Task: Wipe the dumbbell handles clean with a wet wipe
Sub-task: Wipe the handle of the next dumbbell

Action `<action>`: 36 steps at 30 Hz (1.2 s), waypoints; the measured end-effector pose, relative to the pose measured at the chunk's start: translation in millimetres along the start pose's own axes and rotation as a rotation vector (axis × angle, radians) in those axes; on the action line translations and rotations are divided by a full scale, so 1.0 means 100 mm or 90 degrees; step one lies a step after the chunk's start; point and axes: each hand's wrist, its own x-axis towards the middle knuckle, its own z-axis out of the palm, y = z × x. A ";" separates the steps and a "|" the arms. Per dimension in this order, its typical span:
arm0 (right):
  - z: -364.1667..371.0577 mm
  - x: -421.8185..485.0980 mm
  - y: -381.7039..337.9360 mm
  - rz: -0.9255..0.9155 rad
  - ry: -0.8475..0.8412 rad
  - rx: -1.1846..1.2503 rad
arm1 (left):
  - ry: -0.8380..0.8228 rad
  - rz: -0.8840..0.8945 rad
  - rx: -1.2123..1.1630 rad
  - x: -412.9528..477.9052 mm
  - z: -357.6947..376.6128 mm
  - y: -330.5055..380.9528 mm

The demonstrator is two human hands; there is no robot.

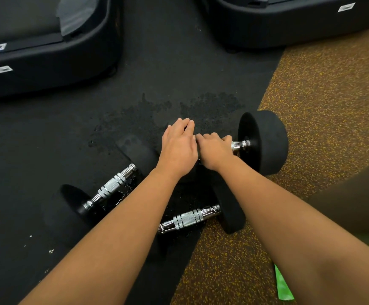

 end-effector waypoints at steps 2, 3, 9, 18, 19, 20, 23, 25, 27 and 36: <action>-0.02 0.01 0.04 0.011 -0.032 -0.018 | -0.004 -0.002 0.000 0.00 -0.01 0.00; -0.03 0.02 0.07 0.022 -0.040 -0.033 | -0.006 -0.001 -0.001 0.00 -0.01 0.00; -0.12 0.02 0.23 0.134 -0.067 -0.112 | -0.004 0.001 -0.006 -0.02 -0.01 0.02; 0.04 -0.06 0.04 -0.031 0.056 -0.080 | 0.002 0.014 0.051 0.01 -0.02 0.02; 0.04 -0.05 0.07 -0.042 0.061 -0.072 | 0.009 0.021 0.056 0.01 -0.03 0.02; 0.04 -0.05 0.10 -0.046 0.063 -0.064 | 0.018 0.026 0.060 0.01 -0.03 0.02; 0.03 -0.06 0.19 -0.024 0.058 -0.054 | 0.030 0.031 0.072 0.02 -0.05 0.02; 0.03 -0.09 0.25 0.017 0.058 -0.071 | 0.027 0.028 0.080 0.02 -0.07 0.04; 0.03 -0.12 0.29 0.074 0.052 -0.106 | 0.034 0.023 0.084 0.02 -0.08 0.06; 0.05 -0.16 0.29 0.063 0.071 -0.139 | 0.015 0.005 0.123 0.08 -0.15 0.13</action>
